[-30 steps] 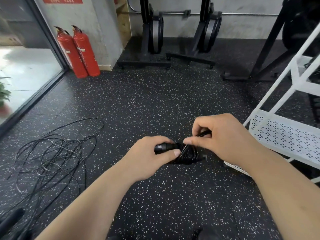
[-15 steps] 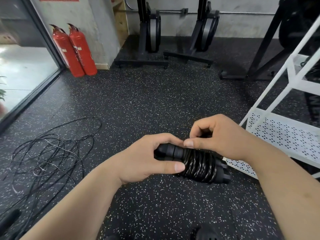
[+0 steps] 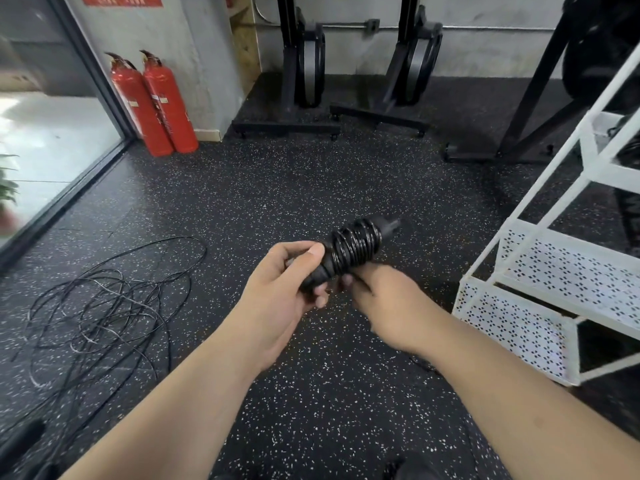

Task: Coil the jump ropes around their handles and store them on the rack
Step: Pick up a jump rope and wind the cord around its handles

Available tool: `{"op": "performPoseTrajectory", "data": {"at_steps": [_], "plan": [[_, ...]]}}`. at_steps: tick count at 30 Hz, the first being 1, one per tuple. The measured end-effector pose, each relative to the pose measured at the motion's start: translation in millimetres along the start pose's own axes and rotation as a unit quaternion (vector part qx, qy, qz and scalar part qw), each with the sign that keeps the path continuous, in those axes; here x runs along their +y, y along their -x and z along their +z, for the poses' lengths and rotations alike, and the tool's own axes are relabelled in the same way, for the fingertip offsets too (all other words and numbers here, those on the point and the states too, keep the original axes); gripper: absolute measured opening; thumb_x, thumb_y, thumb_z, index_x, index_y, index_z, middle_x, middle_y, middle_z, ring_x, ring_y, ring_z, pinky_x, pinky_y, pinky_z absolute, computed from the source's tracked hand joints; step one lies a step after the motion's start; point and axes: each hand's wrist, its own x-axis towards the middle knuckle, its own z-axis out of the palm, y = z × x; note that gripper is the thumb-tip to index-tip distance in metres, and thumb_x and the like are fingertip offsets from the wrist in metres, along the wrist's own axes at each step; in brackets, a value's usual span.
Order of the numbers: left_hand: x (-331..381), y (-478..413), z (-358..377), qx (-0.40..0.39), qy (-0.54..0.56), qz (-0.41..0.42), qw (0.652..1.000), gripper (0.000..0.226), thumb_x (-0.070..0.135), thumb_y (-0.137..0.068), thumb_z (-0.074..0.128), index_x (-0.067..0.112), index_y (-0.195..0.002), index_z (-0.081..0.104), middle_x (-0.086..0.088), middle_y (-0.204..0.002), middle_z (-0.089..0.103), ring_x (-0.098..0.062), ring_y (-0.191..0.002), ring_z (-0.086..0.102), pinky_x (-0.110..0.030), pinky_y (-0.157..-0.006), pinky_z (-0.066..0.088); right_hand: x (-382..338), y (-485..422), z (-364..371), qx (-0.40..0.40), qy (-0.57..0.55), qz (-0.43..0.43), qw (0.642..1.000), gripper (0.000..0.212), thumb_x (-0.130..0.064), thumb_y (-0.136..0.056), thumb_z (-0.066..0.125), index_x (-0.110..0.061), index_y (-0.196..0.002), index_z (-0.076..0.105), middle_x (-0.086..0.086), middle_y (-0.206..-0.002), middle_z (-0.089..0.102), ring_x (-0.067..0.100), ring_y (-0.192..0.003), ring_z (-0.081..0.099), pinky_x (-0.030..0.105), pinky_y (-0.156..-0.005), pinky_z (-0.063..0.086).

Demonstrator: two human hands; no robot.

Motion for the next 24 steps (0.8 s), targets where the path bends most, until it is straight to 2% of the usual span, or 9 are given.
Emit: {"op": "performPoseTrajectory", "data": {"at_steps": [2,4,7,9,10,13,16,20,24], "plan": [[-2.5,-3.5,-2.5,0.048,-0.072,0.018,0.996,0.024,0.021,-0.105,0.066,0.006,-0.123,0.06,-0.014,-0.105,0.066,-0.018,-0.07,0.054,-0.038,-0.067,0.051,-1.9,1.4,7.1,-0.033,0.07,-0.016,0.997,0.018,-0.024,-0.113,0.044,-0.031,-0.115,0.061,-0.004,-0.085,0.067,0.012,-0.061,0.06,0.032,-0.055,0.046],[-7.0,-6.6,-7.3,0.081,-0.192,0.049,0.977,0.023,0.029,-0.103,0.071,0.019,-0.12,0.06,-0.011,-0.103,0.071,-0.018,-0.068,0.06,-0.039,-0.071,0.053,-2.9,4.6,13.4,-0.05,0.143,-0.019,0.988,0.017,-0.018,-0.111,0.046,-0.024,-0.121,0.058,-0.002,-0.089,0.065,0.012,-0.066,0.059,0.029,-0.053,0.038],[-12.0,-7.7,-13.0,0.116,-0.358,0.092,0.922,0.028,0.039,-0.093,0.079,0.039,-0.111,0.058,0.006,-0.098,0.072,-0.014,-0.078,0.069,-0.037,-0.075,0.055,-5.8,11.7,17.6,-0.064,0.234,-0.017,0.97,0.011,-0.013,-0.107,0.054,-0.021,-0.115,0.054,-0.001,-0.087,0.06,0.018,-0.07,0.059,0.035,-0.056,0.041],[-12.2,-7.9,-16.1,0.125,-0.424,0.105,0.891,0.033,0.04,-0.089,0.083,0.045,-0.108,0.056,0.014,-0.103,0.069,-0.009,-0.088,0.067,-0.036,-0.079,0.055,-9.4,16.2,12.3,-0.066,0.274,-0.029,0.959,0.007,-0.023,-0.11,0.053,-0.023,-0.116,0.056,-0.003,-0.086,0.058,0.02,-0.072,0.059,0.039,-0.06,0.045],[-11.7,-8.6,-18.6,0.123,-0.447,0.111,0.879,0.035,0.04,-0.088,0.084,0.046,-0.108,0.055,0.015,-0.106,0.067,-0.008,-0.092,0.066,-0.035,-0.08,0.055,-11.6,18.7,8.3,-0.065,0.287,-0.04,0.955,0.011,-0.03,-0.112,0.048,-0.025,-0.116,0.058,-0.004,-0.087,0.059,0.02,-0.073,0.059,0.039,-0.061,0.044],[-9.9,-7.8,-20.5,0.102,-0.487,0.127,0.858,0.036,0.039,-0.087,0.085,0.048,-0.106,0.056,0.015,-0.108,0.065,-0.005,-0.094,0.063,-0.027,-0.079,0.05,-14.4,22.1,-5.2,-0.061,0.298,-0.044,0.952,0.025,-0.042,-0.113,0.042,-0.031,-0.113,0.064,-0.006,-0.088,0.061,0.018,-0.075,0.061,0.037,-0.062,0.045],[-11.7,-4.9,-15.1,0.096,-0.524,0.14,0.835,0.036,0.037,-0.086,0.086,0.047,-0.108,0.059,0.015,-0.109,0.055,-0.002,-0.095,0.058,-0.014,-0.075,0.041,-9.8,18.9,-17.2,-0.054,0.283,-0.05,0.956,0.025,-0.046,-0.111,0.048,-0.032,-0.106,0.069,-0.009,-0.083,0.063,0.014,-0.071,0.061,0.035,-0.06,0.046],[-9.0,-7.1,-11.3,0.111,-0.512,0.092,0.847,0.03,0.043,-0.084,0.086,0.045,-0.105,0.064,0.01,-0.108,0.058,-0.006,-0.09,0.061,-0.018,-0.065,0.041,-5.2,20.8,-31.9,-0.042,0.249,-0.061,0.966,0.02,-0.048,-0.106,0.057,-0.038,-0.108,0.074,-0.012,-0.077,0.066,0.008,-0.068,0.062,0.036,-0.067,0.055],[-8.7,-6.4,-9.9,0.087,-0.528,0.097,0.839,0.032,0.04,-0.083,0.088,0.042,-0.107,0.066,0.013,-0.107,0.057,-0.004,-0.091,0.06,-0.016,-0.066,0.041,-5.1,21.1,-35.8,0.0,0.232,-0.086,0.969,0.016,-0.053,-0.101,0.066,-0.043,-0.104,0.077,-0.018,-0.077,0.067,0.004,-0.074,0.062,0.035,-0.071,0.056]]}}
